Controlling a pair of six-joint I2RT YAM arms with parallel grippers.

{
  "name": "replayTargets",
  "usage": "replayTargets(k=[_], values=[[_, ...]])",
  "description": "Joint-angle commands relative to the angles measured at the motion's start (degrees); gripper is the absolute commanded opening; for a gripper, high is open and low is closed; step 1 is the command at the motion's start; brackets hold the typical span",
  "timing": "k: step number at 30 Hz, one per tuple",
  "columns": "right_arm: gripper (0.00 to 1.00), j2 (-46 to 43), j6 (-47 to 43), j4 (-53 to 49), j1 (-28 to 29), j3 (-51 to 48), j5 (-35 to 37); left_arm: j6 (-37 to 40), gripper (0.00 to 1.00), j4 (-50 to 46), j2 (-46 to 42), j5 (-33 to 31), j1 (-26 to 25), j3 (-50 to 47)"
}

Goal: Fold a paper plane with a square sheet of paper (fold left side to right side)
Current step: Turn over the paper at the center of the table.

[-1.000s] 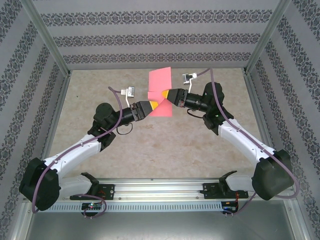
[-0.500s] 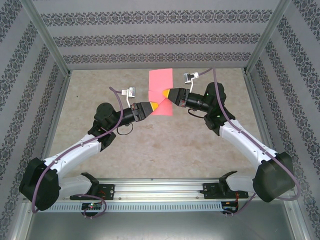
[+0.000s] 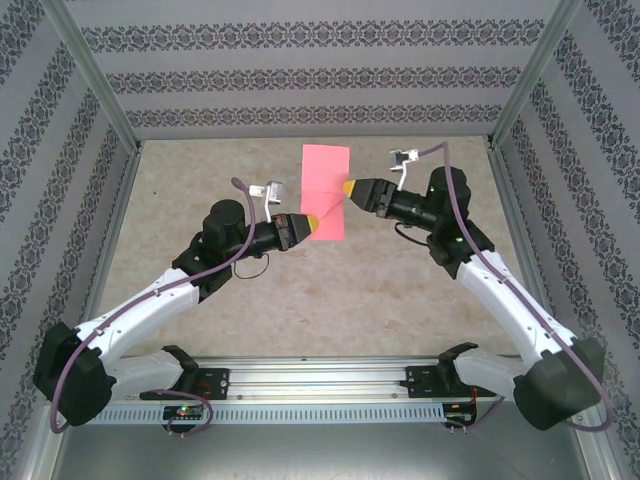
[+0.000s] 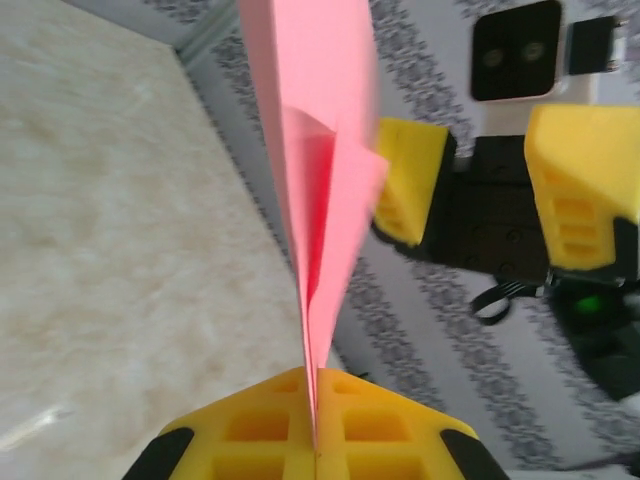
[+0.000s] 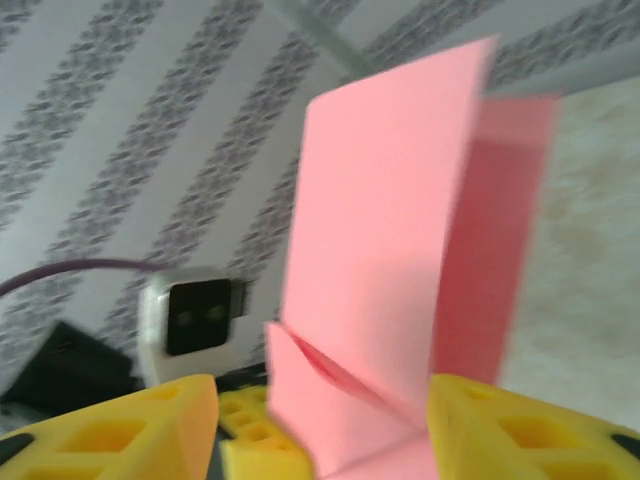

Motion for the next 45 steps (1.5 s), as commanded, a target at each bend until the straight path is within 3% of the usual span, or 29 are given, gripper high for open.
replayTargets(k=[1,4,11,16,19,25,30,32,38,45], values=[[0.66,-3.95,-10.03,-19.28,-2.22,1.17,14.11,13.89,0.00,-19.58,-1.21,-12.14,-2.45,3.90],[0.73,-6.28,-12.20,-27.68,-5.14,0.30,23.94,17.32,0.00,-29.76,0.11,-22.95,-5.25,6.55],[0.85,-11.54,-10.36,-29.05,-12.82,-6.28,27.44,17.57,0.00,-57.77,12.34,-52.11,-15.21,20.34],[0.98,-13.23,-9.80,-29.38,-13.96,-7.65,29.65,12.01,0.00,-73.08,26.44,-62.04,-20.33,32.28],[0.98,-13.24,-9.50,-29.50,-14.57,-8.05,29.68,8.95,0.00,-80.70,35.59,-64.26,-22.44,39.54],[0.98,-12.31,-9.32,-30.74,-16.19,-7.79,28.27,7.00,0.03,-87.56,48.59,-61.13,-25.92,49.20],[0.98,-12.46,-9.07,-31.08,-17.13,-8.03,29.04,8.08,0.15,-85.36,55.38,-55.40,-26.12,52.33],[0.98,-12.20,-9.07,-31.08,-17.35,-8.31,29.20,9.71,0.23,-83.07,57.23,-51.84,-26.11,53.94],[0.98,-6.67,-9.51,-31.15,-17.44,-8.13,24.96,14.36,0.53,-65.52,51.08,-36.33,-25.01,50.35],[0.96,3.17,-8.06,-22.92,-13.40,-10.30,13.54,14.42,0.65,-52.15,38.40,-27.18,-18.58,38.60]])
